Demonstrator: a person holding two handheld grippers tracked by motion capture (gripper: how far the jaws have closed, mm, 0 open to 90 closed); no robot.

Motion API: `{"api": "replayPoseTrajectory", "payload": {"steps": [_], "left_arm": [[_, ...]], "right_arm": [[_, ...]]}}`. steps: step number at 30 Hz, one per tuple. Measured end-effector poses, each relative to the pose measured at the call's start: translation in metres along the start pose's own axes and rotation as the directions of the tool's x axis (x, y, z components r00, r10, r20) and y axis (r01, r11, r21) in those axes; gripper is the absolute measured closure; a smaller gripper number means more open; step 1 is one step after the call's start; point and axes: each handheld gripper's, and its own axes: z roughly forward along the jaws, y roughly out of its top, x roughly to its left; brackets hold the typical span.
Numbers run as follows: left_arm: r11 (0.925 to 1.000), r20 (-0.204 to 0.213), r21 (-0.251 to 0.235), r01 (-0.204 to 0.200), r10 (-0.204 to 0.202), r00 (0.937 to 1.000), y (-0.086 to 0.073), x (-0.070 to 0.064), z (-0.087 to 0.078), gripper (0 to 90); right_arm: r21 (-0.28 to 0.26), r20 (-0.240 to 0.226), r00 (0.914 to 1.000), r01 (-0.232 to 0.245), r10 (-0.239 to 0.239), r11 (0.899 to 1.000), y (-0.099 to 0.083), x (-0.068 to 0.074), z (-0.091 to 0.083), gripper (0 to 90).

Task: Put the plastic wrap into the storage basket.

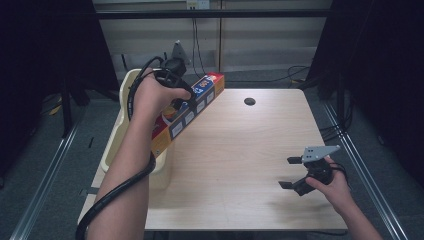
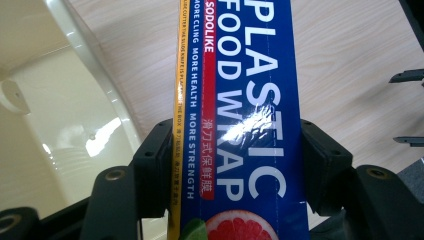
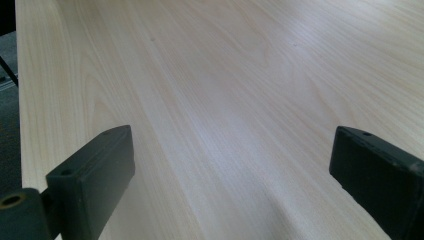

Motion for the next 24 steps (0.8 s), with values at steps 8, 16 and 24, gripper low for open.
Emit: {"api": "replayPoseTrajectory", "payload": {"steps": [8,16,24], "left_arm": [[0.9992,-0.008,-0.017,0.037,-0.037,0.9993,-0.005,0.009,-0.011,40.8],[0.9979,-0.025,-0.018,0.063,-0.063,0.9977,-0.011,0.021,-0.023,40.7],[0.9953,-0.048,-0.020,0.095,-0.096,0.9942,-0.017,0.032,-0.031,40.7]], "right_arm": [[0.004,-0.005,1.0000,0.003,-0.003,1.000,0.000,0.000,0.001,4.2],[0.002,-0.002,1.0000,0.004,-0.004,1.000,0.000,0.000,0.000,4.2],[0.002,-0.002,1.0000,0.003,-0.003,1.000,0.000,0.000,0.000,4.2]]}}
